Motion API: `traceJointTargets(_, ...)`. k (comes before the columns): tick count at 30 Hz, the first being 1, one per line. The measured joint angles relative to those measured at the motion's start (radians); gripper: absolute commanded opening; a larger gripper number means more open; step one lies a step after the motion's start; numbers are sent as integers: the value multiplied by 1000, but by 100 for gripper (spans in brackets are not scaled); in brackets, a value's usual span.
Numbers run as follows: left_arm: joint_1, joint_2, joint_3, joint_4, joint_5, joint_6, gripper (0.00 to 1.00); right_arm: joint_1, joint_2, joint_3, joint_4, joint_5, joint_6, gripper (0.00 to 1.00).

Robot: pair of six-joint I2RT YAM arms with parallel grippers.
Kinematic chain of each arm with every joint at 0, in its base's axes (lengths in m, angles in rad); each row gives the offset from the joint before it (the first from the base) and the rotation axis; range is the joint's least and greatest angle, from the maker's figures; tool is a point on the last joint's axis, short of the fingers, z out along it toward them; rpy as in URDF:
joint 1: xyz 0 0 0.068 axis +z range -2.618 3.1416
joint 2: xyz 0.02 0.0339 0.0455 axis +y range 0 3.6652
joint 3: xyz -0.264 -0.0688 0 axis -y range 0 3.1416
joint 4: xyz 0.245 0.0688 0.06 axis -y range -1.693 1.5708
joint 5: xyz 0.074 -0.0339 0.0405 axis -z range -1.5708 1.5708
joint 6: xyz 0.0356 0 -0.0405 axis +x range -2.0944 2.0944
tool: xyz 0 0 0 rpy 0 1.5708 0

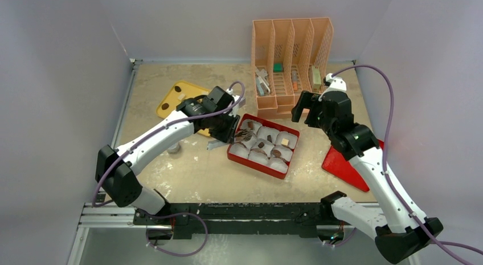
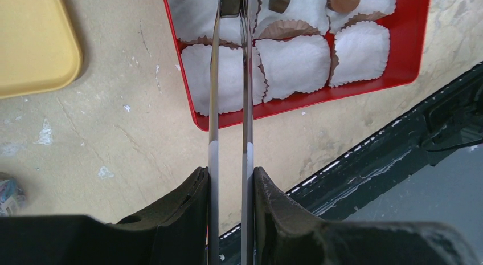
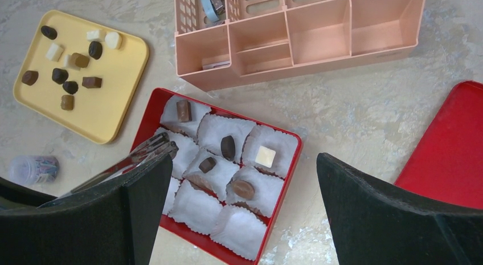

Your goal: Pack the chocolate

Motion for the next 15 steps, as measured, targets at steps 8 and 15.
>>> traceJointTargets(8,-2,37,11,-11,-17,19,17,0,0,2,0,0,0,99)
traceJointTargets(15,-5,38,13,-12,-20,28,22,0,5,4,1,0,-1,99)
